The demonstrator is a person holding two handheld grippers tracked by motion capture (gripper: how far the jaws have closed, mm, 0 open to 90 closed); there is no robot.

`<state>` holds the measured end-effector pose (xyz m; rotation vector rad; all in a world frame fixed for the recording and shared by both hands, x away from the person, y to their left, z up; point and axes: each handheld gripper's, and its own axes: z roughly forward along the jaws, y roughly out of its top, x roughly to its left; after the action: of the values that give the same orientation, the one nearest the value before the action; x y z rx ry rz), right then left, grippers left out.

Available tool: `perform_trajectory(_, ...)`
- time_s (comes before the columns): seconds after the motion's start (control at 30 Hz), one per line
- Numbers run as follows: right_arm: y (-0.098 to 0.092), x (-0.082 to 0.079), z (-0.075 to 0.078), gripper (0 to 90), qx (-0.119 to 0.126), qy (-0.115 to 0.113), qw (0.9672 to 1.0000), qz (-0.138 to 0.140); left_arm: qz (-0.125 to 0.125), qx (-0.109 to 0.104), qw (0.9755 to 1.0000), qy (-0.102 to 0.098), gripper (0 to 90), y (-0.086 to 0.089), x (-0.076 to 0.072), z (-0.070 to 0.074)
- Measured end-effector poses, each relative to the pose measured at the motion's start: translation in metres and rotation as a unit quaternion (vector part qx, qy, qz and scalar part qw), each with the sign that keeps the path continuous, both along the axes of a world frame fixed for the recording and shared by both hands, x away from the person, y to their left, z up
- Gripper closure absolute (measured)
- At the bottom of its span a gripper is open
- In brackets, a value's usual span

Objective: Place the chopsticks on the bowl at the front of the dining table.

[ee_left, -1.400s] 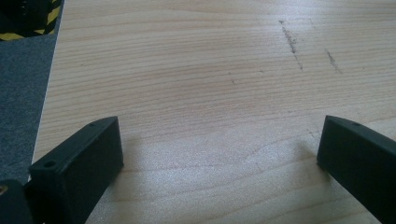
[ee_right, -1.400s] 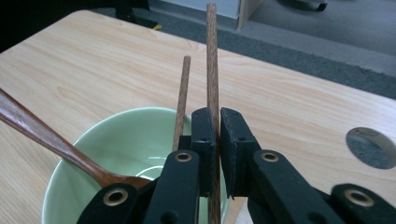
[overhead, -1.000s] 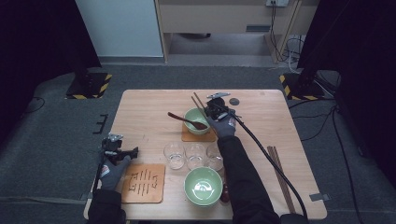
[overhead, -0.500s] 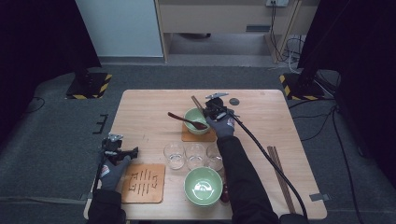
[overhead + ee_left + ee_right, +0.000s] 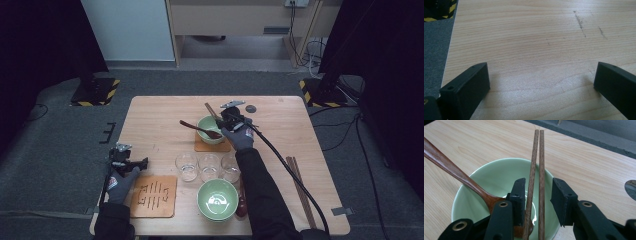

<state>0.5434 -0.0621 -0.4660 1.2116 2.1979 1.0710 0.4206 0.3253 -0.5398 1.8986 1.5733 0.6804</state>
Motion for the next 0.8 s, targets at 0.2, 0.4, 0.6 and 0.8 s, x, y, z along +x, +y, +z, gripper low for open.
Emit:
perform_trajectory(0.2, 0.0033, 0.0001, -0.0048, 67.4, -0.011, 0.007, 0.9999, -0.001, 0.000, 0.000, 1.0000, 0.000, 0.0, 0.0000, 0.0000, 0.0000)
perform_trajectory(0.4, 0.0060, -0.0011, -0.0076, 77.6, -0.019, 0.010, 0.9997, -0.008, 0.000, 0.000, 1.0000, 0.000, 0.0, 0.0000, 0.0000, 0.0000)
perform_trajectory(0.6, 0.0093, -0.0034, -0.0071, 78.2, -0.012, 0.015, 0.9998, -0.008, 0.000, 0.000, 1.0000, 0.000, 0.0, 0.0000, 0.0000, 0.0000)
perform_trajectory(0.8, 0.0093, -0.0033, -0.0073, 78.2, -0.005, 0.020, 0.9996, -0.019, 0.000, 0.000, 1.0000, 0.000, 0.0, 0.0000, 0.0000, 0.0000)
